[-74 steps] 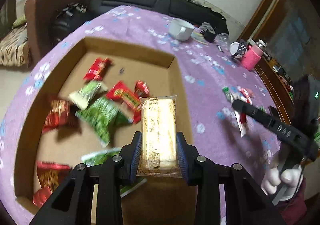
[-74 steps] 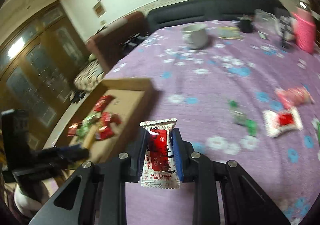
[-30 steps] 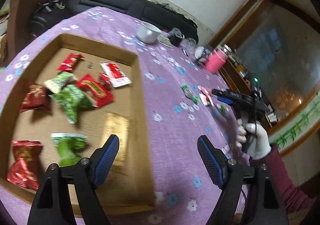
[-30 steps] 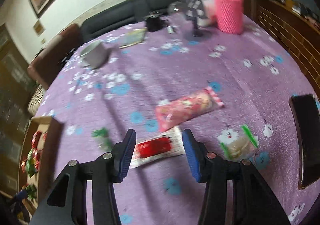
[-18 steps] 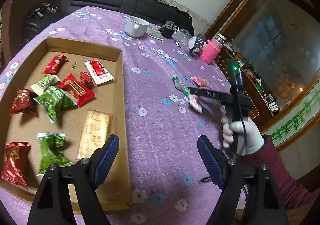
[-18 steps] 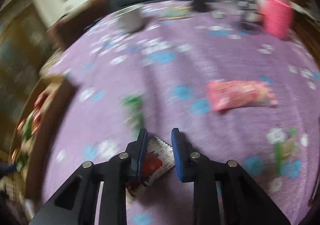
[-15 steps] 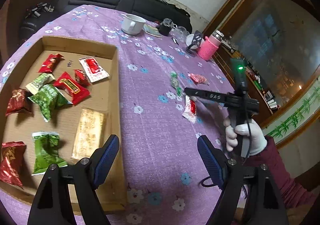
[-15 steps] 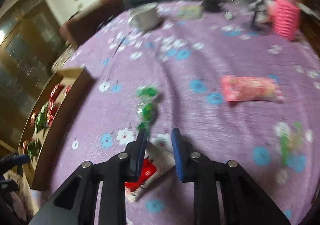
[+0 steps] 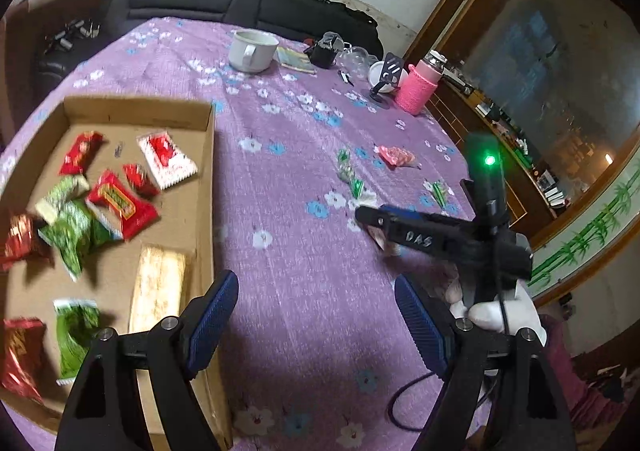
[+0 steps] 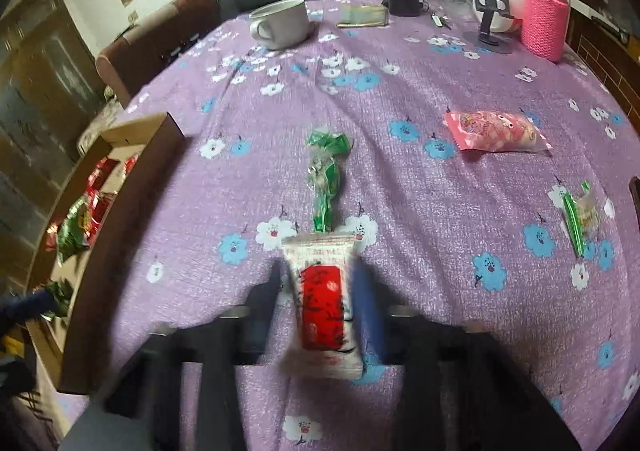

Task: Organize snacks
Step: 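Grasp another red-white packet with the right gripper while the left grasps a green-wrapped candy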

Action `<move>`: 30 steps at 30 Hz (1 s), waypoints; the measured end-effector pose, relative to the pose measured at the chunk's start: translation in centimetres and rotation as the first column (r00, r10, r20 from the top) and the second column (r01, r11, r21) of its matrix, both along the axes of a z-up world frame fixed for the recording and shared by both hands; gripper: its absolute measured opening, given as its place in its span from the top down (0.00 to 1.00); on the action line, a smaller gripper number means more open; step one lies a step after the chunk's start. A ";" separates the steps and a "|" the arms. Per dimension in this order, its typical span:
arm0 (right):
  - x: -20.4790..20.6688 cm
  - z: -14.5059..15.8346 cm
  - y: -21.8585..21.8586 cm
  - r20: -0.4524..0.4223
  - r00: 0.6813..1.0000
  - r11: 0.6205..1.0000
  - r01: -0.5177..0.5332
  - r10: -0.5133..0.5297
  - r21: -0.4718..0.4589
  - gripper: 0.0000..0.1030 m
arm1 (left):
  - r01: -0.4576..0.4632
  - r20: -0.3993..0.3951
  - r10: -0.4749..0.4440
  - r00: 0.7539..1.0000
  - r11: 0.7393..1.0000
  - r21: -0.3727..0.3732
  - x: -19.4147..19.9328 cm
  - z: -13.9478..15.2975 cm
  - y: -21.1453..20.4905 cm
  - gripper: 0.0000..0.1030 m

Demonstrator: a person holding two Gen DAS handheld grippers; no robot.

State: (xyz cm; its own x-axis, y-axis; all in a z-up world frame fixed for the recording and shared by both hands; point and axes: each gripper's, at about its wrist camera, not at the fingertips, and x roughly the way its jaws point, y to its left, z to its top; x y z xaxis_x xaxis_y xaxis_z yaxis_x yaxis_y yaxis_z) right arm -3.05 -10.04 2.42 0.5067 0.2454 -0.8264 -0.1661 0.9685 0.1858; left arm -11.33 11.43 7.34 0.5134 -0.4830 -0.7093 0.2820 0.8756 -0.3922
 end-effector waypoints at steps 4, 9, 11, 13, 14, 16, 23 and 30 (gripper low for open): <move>0.1 0.0 -2.6 0.009 0.999 0.999 0.039 -0.040 0.011 0.77 | 0.009 0.014 -0.009 1.000 1.000 0.005 1.9 1.0 -1.3 0.19; 0.2 -0.1 -7.7 0.048 0.988 0.988 0.142 -0.145 0.060 0.77 | 0.039 0.007 -0.039 0.999 0.997 0.061 6.0 0.6 -5.5 0.19; 0.1 -0.3 -9.1 0.072 0.984 0.982 0.156 -0.163 0.104 0.77 | 0.065 -0.012 -0.065 0.998 0.995 0.081 8.1 0.0 -7.6 0.19; 0.2 -0.5 -9.7 0.066 0.983 0.978 0.162 -0.172 0.135 0.77 | 0.093 -0.024 -0.092 0.996 0.991 0.093 10.3 -0.9 -9.8 0.19; 0.1 -0.3 -9.8 0.072 0.983 0.978 0.156 -0.167 0.141 0.77 | 0.102 -0.028 -0.099 0.995 0.989 0.110 11.2 -1.4 -10.7 0.19; 0.0 -0.1 -9.5 0.081 0.985 0.980 0.141 -0.153 0.138 0.77 | 0.124 -0.033 -0.120 0.992 0.979 0.164 12.9 -2.7 -12.7 0.29; -0.1 -0.2 -8.8 0.068 0.989 0.982 0.120 -0.131 0.147 0.77 | 0.157 -0.043 -0.151 0.988 0.935 0.317 15.2 -6.0 -16.2 0.65; -0.2 -0.1 -8.9 0.081 0.986 0.980 0.129 -0.143 0.153 0.77 | 0.124 -0.029 -0.121 0.992 0.948 0.293 15.2 -5.2 -14.3 0.81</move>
State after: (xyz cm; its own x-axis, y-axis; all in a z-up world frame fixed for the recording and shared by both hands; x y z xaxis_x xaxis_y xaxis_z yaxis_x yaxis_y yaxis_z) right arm -3.23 -18.92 2.32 0.6150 0.2839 -0.7357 -0.0574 0.9466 0.3173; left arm 3.85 -2.83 2.10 0.4549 -0.3110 -0.8344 0.3919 0.9113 -0.1260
